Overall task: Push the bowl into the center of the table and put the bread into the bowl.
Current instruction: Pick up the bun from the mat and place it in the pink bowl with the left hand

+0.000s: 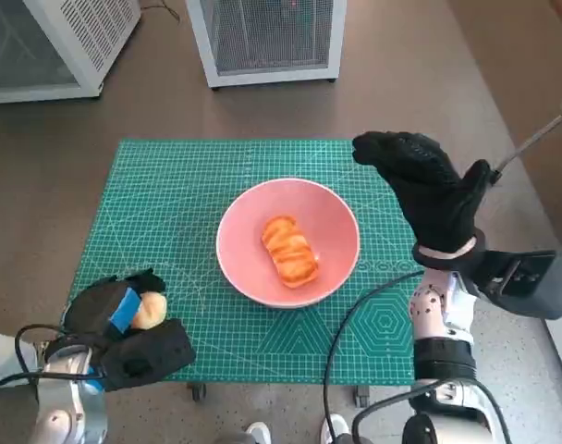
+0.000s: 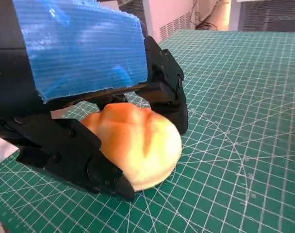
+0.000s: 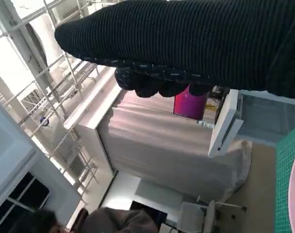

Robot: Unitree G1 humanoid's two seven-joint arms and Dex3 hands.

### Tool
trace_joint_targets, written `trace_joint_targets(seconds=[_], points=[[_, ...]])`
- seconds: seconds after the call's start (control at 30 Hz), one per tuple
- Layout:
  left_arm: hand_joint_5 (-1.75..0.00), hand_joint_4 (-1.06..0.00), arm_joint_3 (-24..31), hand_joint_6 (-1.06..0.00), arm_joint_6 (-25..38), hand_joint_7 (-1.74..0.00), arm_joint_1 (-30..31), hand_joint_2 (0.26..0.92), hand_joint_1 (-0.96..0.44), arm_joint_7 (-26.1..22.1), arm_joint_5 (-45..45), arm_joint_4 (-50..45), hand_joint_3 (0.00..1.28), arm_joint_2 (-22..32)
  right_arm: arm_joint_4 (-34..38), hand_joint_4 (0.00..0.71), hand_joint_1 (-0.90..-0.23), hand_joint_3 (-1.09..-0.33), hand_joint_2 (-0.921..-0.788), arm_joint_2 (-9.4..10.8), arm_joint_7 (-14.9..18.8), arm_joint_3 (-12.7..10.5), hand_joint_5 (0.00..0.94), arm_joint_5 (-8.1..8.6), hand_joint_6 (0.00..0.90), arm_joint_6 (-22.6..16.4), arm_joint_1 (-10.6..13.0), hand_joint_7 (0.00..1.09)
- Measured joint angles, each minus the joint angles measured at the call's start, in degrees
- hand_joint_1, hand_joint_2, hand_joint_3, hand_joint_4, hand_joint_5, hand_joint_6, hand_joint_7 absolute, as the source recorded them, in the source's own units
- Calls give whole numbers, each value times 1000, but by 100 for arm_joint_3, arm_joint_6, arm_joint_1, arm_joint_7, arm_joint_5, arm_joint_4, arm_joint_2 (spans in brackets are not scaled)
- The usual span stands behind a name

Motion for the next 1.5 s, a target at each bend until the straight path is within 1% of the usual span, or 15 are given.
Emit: trace_joint_targets(seconds=[0.33,0.57,0.67,0.77,1.0,1.13,1.3,1.5], points=[[-1187,-693,495,-655,-168,-1109,174,920,3,-85,-179,-789,54,-3,23,397,-466,-460,-921,19,-21,5,2,-15,634,-1,-1,6],[-1249,-642,797,-690,-355,-1061,165,920,3,-132,-336,-1280,63,-10,85,398,-467,-458,-921,15,-48,3,2,-15,635,-2,-4,6],[-1268,-633,854,-699,-370,-1042,61,919,3,-176,-342,-1446,64,-15,120,399,-467,-457,-921,9,-49,2,2,-15,636,-3,-5,6],[-1259,-644,870,-728,-381,-1009,-141,919,3,-229,-334,-1610,48,-22,150,400,-468,-457,-921,4,-49,3,2,-16,637,-3,-8,6],[-1245,-663,798,-747,-502,-983,-814,919,3,-312,-230,-1862,31,-47,212,413,-484,-452,-921,-2,-49,6,7,-16,648,-7,-43,11],[-1233,-671,653,-747,-674,-987,-1225,919,2,-303,-190,-1834,28,-100,210,419,-493,-430,-921,-25,-54,8,7,-21,658,-6,-44,14],[-1240,-659,377,-735,-1010,-1007,-1715,920,2,-156,-194,-1589,35,-297,194,421,-497,-413,-921,-43,-77,20,6,-25,662,-1,-43,14],[-1246,-667,-86,-722,-1422,-1005,-2388,920,3,-111,-285,-950,39,-603,108,423,-500,-401,-921,-46,-150,53,4,-32,663,4,-33,13]])
